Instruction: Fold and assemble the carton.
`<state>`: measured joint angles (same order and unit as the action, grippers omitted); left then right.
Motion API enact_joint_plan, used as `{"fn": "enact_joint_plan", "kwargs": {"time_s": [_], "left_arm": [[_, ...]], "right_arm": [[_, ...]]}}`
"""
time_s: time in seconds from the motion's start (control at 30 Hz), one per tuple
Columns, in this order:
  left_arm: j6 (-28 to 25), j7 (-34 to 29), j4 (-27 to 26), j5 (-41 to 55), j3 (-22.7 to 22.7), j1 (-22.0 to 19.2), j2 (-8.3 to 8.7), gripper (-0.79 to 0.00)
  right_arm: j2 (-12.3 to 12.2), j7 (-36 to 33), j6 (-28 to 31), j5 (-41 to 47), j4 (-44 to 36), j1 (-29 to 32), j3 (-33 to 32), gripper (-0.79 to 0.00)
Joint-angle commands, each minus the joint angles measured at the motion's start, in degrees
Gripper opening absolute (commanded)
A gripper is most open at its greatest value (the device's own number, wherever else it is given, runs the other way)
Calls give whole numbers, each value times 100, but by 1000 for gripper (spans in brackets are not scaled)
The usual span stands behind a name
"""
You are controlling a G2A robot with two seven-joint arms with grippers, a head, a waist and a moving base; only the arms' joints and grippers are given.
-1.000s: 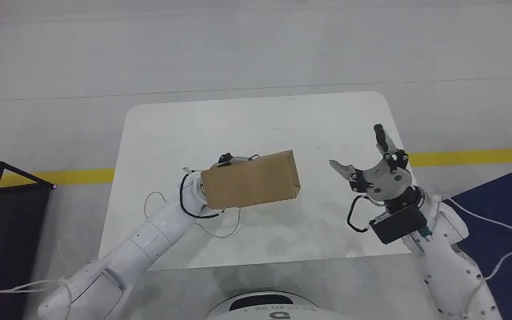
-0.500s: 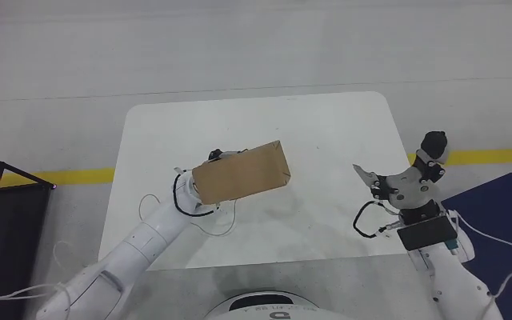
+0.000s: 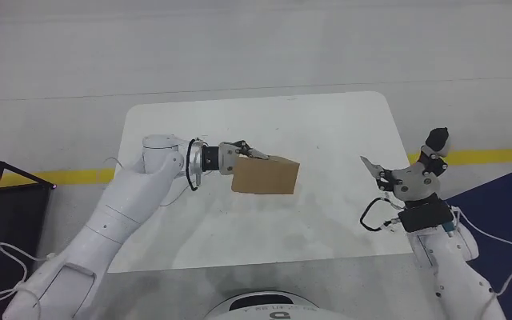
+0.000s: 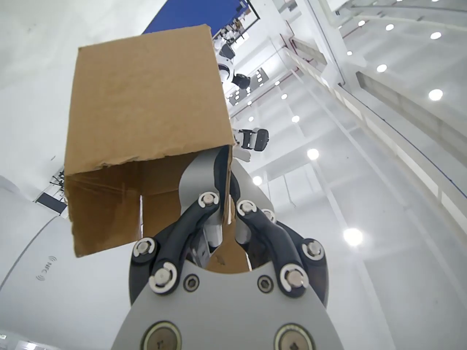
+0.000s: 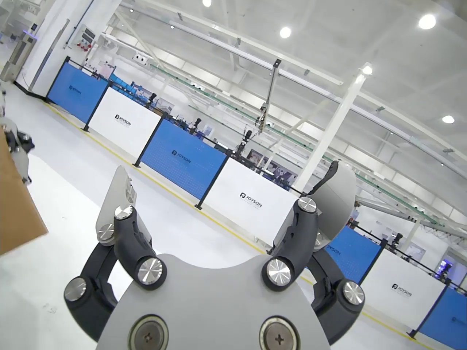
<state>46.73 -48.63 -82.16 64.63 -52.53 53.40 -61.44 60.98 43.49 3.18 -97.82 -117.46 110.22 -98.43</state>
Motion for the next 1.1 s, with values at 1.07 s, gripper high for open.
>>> {"fn": "enact_joint_plan", "kwargs": {"time_s": [1.07], "left_arm": [[-257, 4688, 445, 2690, 438, -408, -769, -785]], "right_arm": [[382, -1442, -565, -1764, 1430, -1905, 3524, -222]]}}
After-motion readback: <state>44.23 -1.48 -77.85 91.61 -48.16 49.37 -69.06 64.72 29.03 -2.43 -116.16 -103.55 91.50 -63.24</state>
